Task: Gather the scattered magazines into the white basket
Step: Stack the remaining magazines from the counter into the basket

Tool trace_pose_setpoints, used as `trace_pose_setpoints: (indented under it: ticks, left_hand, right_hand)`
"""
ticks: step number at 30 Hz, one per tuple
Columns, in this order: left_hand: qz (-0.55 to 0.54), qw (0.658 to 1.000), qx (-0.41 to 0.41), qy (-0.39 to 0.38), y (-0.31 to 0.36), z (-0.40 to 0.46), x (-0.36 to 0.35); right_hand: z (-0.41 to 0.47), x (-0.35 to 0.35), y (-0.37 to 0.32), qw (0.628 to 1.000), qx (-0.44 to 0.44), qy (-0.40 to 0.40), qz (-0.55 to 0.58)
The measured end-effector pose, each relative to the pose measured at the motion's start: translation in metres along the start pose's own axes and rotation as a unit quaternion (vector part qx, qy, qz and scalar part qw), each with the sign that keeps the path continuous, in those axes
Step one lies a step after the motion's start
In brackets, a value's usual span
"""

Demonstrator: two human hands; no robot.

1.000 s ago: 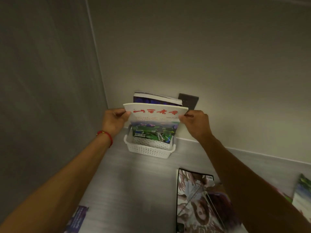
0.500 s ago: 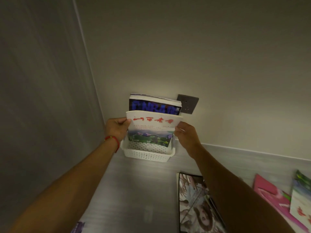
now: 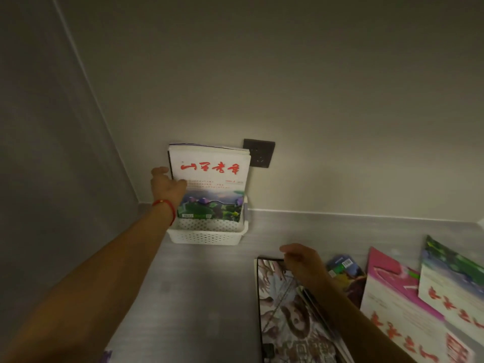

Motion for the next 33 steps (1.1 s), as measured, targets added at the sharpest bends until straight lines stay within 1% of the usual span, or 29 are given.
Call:
trace_pose_setpoints:
  ticks: [2, 3, 5, 7, 9, 10, 13, 15, 17, 19, 20, 22, 24, 25, 28, 30, 33]
  left_hand:
    - [0.040, 0.999, -0.031, -0.002, -0.004, -0.015, -0.009]
    - [0.065, 0.997, -0.045, -0.017, -0.005, -0.025, -0.017]
    - [0.099, 0.990, -0.075, -0.072, -0.009, -0.053, -0.037]
    - [0.125, 0.978, -0.108, -0.130, -0.015, -0.092, -0.062]
    - [0.150, 0.959, -0.148, -0.188, -0.024, -0.138, -0.089]
    - [0.152, 0.953, -0.146, -0.219, -0.031, -0.161, -0.102]
    - [0.147, 0.935, -0.101, -0.307, -0.057, -0.235, -0.139]
    - [0.150, 0.916, -0.108, -0.357, -0.073, -0.280, -0.165]
    - [0.158, 0.894, -0.099, -0.408, -0.087, -0.321, -0.189]
    - [0.182, 0.866, -0.069, -0.461, -0.106, -0.354, -0.210]
    - [0.209, 0.849, -0.045, -0.483, -0.117, -0.367, -0.219]
    - [0.258, 0.824, 0.010, -0.504, -0.137, -0.389, -0.233]
    - [0.286, 0.812, 0.029, -0.508, -0.149, -0.404, -0.242]
    - [0.306, 0.807, 0.021, -0.505, -0.153, -0.410, -0.245]
    - [0.374, 0.782, -0.013, -0.498, -0.161, -0.415, -0.245]
    - [0.382, 0.785, -0.017, -0.488, -0.163, -0.413, -0.241]
    - [0.354, 0.813, -0.005, -0.462, -0.160, -0.405, -0.233]
  right_hand:
    - [-0.012, 0.007, 0.022, 1.000, 0.003, 0.009, -0.017]
    - [-0.018, 0.012, 0.033, 1.000, 0.001, 0.016, -0.013]
    - [-0.029, 0.022, 0.055, 1.000, -0.012, 0.015, 0.005]
    - [-0.040, 0.035, 0.077, 0.999, -0.009, 0.014, -0.030]
    - [-0.052, 0.054, 0.107, 0.997, -0.040, 0.038, -0.053]
    - [-0.059, 0.065, 0.125, 0.994, -0.070, 0.059, -0.067]
    - [-0.084, 0.100, 0.186, 0.977, -0.170, 0.106, -0.073]
    - [-0.101, 0.124, 0.221, 0.964, -0.220, 0.139, -0.054]
    - [-0.115, 0.147, 0.252, 0.948, -0.269, 0.166, -0.044]
    - [-0.122, 0.163, 0.274, 0.934, -0.317, 0.156, -0.058]
    - [-0.123, 0.166, 0.281, 0.933, -0.329, 0.139, -0.051]
    - [-0.121, 0.165, 0.291, 0.936, -0.331, 0.093, -0.078]
    - [-0.117, 0.163, 0.297, 0.935, -0.323, 0.068, -0.129]
    - [-0.115, 0.163, 0.299, 0.936, -0.325, 0.071, -0.119]
    - [-0.116, 0.160, 0.300, 0.940, -0.329, 0.090, -0.020]
    - [-0.120, 0.159, 0.301, 0.942, -0.315, 0.110, 0.034]
    - [-0.129, 0.162, 0.303, 0.938, -0.303, 0.144, 0.082]
Point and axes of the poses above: each hand's wrist, its own z-axis towards the middle knuckle, its own x-axis out of the back of the hand, y = z × x, the point moved 4 cm from there along z, towards the middle knuckle, and after that the axes turned 9 degrees about -z, right-handed, at the moved point
